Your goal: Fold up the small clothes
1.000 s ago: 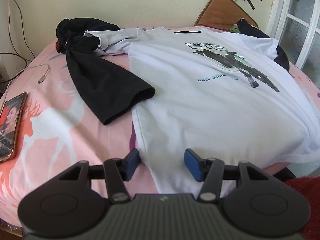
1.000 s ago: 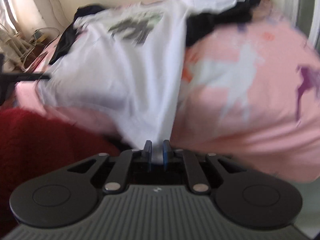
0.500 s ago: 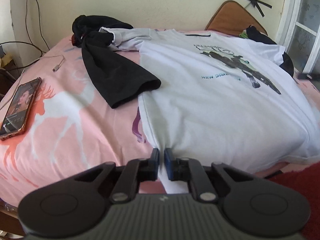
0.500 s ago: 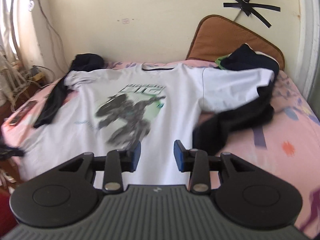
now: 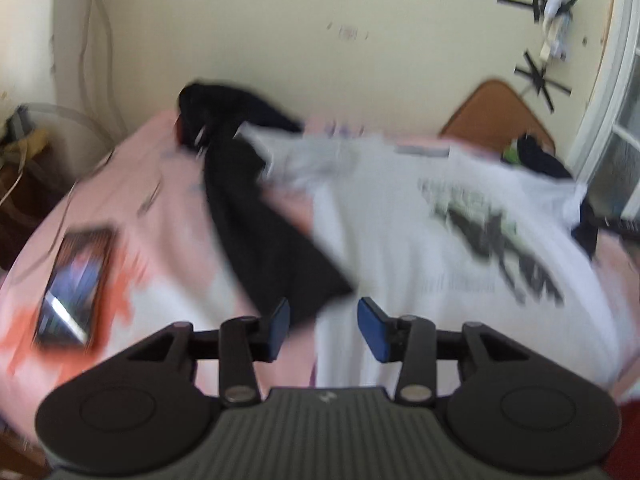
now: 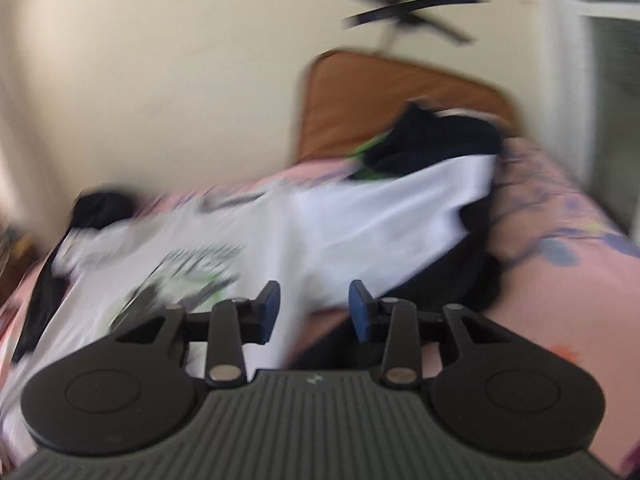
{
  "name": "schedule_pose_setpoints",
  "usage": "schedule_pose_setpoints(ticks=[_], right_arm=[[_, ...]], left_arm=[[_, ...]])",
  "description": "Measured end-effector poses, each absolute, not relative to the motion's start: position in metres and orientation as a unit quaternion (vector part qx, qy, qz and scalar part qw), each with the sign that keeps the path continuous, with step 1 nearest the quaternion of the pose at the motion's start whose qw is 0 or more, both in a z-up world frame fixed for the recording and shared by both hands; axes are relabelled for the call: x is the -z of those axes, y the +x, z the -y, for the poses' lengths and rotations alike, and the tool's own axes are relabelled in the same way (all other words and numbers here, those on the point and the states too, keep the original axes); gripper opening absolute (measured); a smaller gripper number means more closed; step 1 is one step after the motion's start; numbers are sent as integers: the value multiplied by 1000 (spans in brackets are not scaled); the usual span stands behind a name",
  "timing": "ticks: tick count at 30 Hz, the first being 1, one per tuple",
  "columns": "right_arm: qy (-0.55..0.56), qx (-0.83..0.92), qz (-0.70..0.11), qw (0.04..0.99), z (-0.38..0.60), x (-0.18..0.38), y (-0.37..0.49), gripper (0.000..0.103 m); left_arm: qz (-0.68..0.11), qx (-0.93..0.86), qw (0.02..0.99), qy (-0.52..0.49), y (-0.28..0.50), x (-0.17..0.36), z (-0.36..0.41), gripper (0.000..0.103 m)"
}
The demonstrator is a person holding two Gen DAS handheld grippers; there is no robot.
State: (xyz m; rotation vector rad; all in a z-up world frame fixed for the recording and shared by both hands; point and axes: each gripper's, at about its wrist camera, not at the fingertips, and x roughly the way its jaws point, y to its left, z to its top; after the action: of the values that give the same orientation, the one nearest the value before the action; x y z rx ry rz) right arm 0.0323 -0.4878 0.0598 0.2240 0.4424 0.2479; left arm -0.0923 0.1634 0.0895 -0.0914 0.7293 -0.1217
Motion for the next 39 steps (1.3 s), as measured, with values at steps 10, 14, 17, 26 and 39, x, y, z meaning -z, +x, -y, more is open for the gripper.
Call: schedule_pose_setpoints(ticks=[10,14,17,26,39], right_arm=[[181,1,-235,955,550,-39,64,67],[178,-26,-258,949,547,-36,87,7],[190,20,-205,960,573,-68,88,7],[234,-225,-235,916,502,-180,97,8],[104,-302,-240,917,346,-207,142,53]], left_arm=[[-362,147,921,7,55,-38,-61,48],[-383,152,911,-11,95,-20,-42,48],[-398,150,905,-10,109,-9,-37,48],[-336,171,926,14,98,7,-32,72],[-340,218,902,-154,108,6,-83,76]])
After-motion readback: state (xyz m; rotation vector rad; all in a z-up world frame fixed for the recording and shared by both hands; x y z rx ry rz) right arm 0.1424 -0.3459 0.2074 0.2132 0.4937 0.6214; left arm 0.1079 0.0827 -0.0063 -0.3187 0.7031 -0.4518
